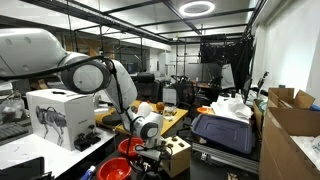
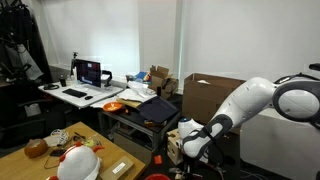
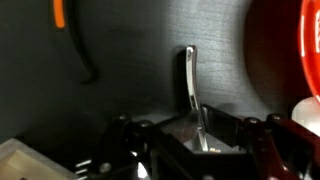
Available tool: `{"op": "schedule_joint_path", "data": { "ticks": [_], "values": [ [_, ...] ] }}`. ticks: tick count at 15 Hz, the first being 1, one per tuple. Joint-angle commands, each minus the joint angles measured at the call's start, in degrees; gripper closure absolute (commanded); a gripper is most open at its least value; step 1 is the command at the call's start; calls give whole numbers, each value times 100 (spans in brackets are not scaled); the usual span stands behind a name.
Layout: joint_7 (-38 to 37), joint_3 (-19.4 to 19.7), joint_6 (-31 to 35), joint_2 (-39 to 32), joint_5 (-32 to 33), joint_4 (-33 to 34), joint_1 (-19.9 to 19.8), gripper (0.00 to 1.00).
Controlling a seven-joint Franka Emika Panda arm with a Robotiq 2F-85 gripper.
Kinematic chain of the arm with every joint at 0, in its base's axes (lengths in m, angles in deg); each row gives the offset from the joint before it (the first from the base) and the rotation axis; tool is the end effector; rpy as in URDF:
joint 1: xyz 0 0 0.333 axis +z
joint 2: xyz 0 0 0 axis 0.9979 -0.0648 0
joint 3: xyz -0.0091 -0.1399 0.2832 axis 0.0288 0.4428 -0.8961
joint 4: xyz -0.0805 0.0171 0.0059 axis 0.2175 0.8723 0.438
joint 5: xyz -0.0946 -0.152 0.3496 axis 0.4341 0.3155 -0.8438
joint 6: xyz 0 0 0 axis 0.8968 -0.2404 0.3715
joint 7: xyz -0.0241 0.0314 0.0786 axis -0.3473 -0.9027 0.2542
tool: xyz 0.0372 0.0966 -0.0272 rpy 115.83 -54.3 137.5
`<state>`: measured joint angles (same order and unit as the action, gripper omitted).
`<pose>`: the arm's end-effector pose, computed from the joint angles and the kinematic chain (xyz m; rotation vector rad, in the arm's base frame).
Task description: Move one fork towards you
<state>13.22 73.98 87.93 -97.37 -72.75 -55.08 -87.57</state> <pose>0.6458 0.0533 -0.0581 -2.9379 -0.8510 0.3315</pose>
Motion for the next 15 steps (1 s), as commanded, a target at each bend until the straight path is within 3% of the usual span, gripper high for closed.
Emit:
{"op": "schedule_joint_path", "data": {
  "ticks": [1, 15],
  "values": [
    [15, 49, 74, 79, 8, -52, -33, 100],
    [-227, 32, -129, 1197, -179, -614, -181, 100]
  ]
}}
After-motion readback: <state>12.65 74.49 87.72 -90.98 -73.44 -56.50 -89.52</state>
